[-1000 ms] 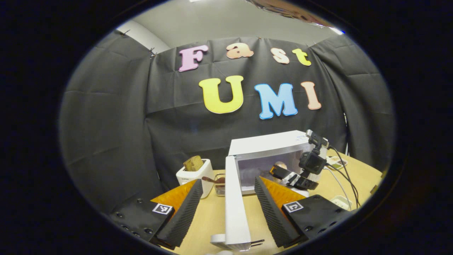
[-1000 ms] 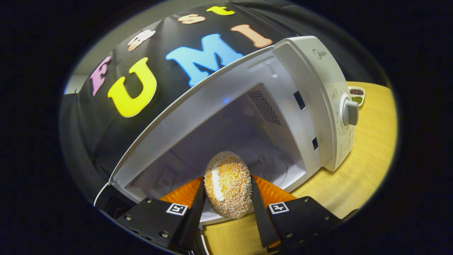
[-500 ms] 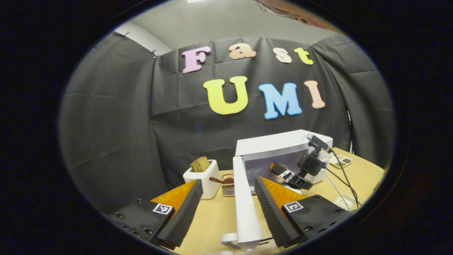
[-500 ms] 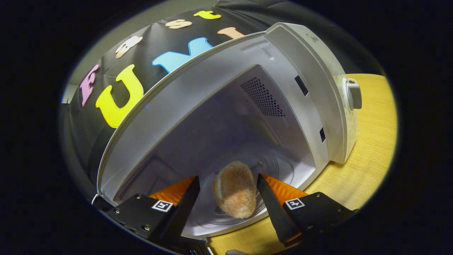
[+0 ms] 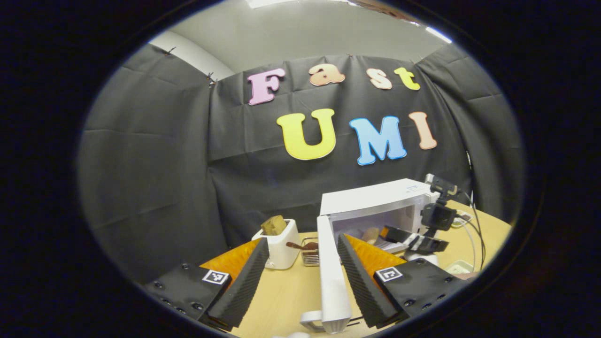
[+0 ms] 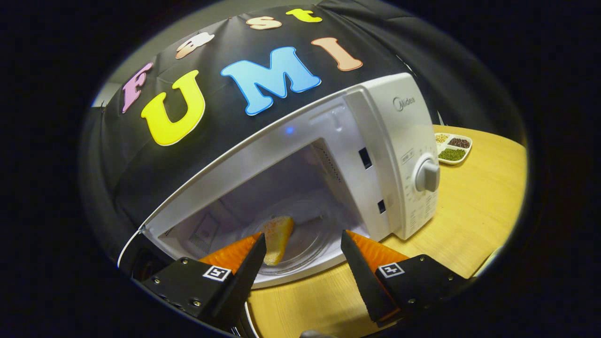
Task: Open the microwave oven with the left hand, put the food in, and close the microwave oven.
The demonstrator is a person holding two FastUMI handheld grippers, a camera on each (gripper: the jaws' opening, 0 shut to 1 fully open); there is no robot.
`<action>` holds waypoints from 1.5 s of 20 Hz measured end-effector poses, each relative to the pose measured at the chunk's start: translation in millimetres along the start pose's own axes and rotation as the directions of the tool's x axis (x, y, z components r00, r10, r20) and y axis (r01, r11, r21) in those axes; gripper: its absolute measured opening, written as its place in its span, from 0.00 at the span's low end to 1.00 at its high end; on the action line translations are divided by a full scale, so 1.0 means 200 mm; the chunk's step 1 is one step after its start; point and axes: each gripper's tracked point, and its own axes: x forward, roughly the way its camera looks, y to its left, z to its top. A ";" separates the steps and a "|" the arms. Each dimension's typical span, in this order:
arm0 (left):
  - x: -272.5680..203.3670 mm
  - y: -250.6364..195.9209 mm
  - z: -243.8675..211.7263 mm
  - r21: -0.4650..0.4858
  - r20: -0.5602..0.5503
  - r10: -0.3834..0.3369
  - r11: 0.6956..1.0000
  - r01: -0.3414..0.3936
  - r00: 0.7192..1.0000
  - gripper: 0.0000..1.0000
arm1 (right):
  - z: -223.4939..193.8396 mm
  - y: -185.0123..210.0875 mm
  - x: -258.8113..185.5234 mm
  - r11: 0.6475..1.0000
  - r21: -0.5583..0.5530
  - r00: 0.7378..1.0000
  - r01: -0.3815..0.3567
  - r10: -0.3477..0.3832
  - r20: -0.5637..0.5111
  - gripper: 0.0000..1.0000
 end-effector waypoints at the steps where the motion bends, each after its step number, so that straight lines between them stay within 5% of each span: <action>1: -0.02 0.04 -0.02 0.002 -0.007 0.014 1.000 -0.014 1.000 1.00 | 0.03 -0.03 -0.06 0.998 -0.063 1.000 -0.002 0.002 0.000 0.98; 5: -0.05 0.18 -0.14 -0.011 -0.043 0.055 0.998 -0.056 0.998 1.00 | 0.26 -0.15 -0.32 0.950 -0.310 0.999 -0.029 0.042 0.034 0.98; 8: -0.06 0.32 -0.24 0.043 -0.068 0.102 0.994 -0.099 0.992 0.97 | 0.49 -0.18 -0.50 0.881 -0.471 0.990 -0.031 0.093 0.110 0.98; 17: -0.18 0.43 -0.51 0.054 -0.108 0.155 0.987 -0.150 0.982 1.00 | 0.86 -0.20 -0.93 0.876 -0.471 0.971 -0.107 0.193 0.138 0.98; 19: -0.21 0.39 -0.62 0.044 -0.127 0.145 0.989 -0.141 0.981 0.94 | 0.91 -0.19 -0.99 0.875 -0.469 0.969 -0.119 0.205 0.137 0.98; 24: -0.21 0.27 -0.78 0.026 -0.162 0.105 0.994 -0.102 0.981 0.99 | 1.03 -0.18 -1.08 0.864 -0.486 0.964 -0.131 0.226 0.142 0.98; 30: -0.27 0.05 -0.80 0.031 -0.164 0.034 0.999 -0.030 0.986 0.94 | 1.04 -0.25 -1.11 0.881 -0.456 0.969 -0.129 0.209 0.130 0.98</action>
